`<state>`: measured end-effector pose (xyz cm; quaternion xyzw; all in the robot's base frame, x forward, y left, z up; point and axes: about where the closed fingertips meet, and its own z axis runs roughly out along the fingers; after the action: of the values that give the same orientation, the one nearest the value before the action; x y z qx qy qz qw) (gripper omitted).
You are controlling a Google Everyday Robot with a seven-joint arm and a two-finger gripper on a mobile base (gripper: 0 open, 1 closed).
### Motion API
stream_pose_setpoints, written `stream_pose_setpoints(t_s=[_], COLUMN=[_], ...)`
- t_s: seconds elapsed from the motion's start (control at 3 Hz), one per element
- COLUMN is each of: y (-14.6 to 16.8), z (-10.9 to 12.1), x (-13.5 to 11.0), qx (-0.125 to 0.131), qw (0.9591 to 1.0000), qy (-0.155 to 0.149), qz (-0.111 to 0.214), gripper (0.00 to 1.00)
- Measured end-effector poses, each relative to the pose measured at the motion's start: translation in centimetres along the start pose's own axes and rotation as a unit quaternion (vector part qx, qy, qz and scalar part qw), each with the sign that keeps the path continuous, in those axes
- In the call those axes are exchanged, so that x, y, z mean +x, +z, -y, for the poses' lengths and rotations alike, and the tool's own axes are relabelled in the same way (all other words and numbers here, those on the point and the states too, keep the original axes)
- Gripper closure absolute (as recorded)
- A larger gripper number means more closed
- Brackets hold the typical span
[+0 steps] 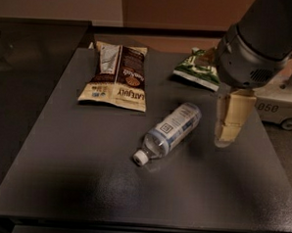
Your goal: Place blue plastic bottle upright
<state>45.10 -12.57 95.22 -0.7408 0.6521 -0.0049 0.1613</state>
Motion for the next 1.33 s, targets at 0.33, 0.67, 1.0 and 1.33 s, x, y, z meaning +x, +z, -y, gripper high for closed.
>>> stream_pose_setpoints(t_s=[0.33,0.67,1.0,1.33], y=[1.8,3.7,5.7,7.5], z=[-0.3,-1.0,-1.9,-2.7], x=[-2.6,-4.7,-6.0,-6.7], qx=[-0.021,-0.048,-0.07,-0.076], qw=[0.9971,0.9898,0.9797,0.9681], qy=[-0.072,-0.133,-0.188,-0.239], qz=[0.009,0.013,0.009,0.007], gripper=[0.0,0.0,0.0,0.0])
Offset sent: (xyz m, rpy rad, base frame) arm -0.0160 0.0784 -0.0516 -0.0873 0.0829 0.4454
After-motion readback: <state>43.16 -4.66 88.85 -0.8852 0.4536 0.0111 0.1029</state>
